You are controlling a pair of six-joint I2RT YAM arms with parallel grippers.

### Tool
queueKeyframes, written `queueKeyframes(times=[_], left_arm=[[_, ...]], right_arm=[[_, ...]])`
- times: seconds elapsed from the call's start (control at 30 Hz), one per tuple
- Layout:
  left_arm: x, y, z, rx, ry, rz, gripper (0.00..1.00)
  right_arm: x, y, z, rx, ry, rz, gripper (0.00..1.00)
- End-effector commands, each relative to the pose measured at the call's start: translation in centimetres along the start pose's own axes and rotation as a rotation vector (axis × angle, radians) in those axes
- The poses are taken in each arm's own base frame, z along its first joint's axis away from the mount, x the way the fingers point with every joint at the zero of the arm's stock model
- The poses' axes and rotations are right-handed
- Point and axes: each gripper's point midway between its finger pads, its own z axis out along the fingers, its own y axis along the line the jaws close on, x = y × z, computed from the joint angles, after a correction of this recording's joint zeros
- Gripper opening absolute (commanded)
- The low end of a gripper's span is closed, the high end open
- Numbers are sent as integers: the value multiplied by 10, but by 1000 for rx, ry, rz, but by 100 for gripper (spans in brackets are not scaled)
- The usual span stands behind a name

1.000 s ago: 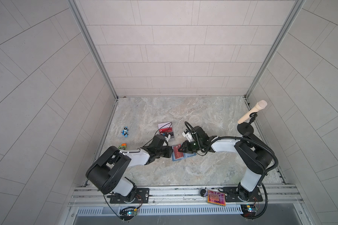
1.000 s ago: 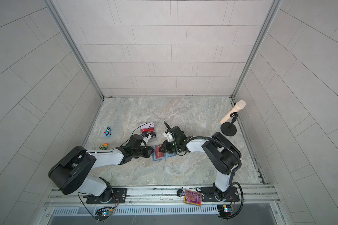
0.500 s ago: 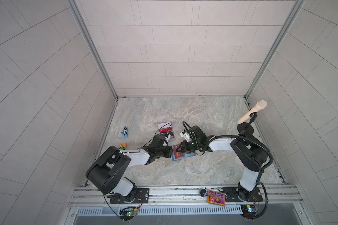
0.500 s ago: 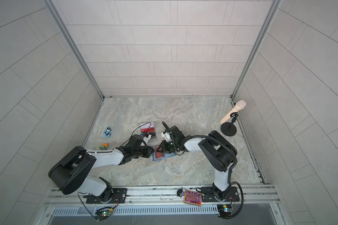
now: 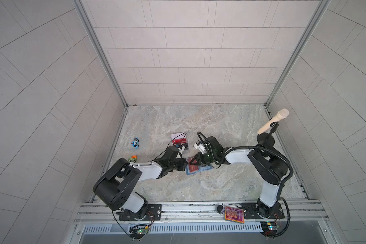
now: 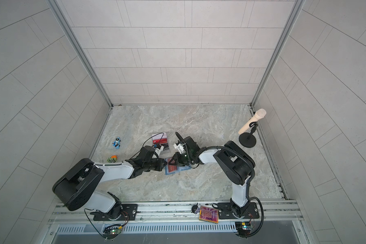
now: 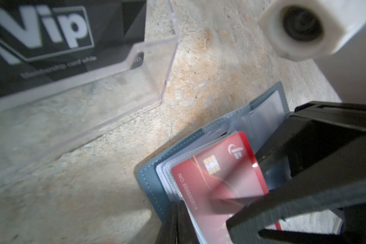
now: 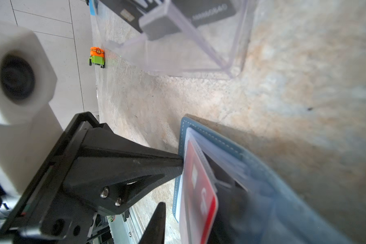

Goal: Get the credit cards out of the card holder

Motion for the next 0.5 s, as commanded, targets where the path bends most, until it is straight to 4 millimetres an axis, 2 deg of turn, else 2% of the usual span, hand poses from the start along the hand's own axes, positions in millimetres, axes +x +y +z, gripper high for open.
queueKeyframes(times=[0.0, 0.47], left_arm=[[26, 17, 5, -62, 81, -11, 8], [25, 18, 4, -71, 85, -8, 8]], right_arm=[[-6, 12, -10, -63, -34, -10, 25], [-12, 13, -36, -88, -98, -23, 24]])
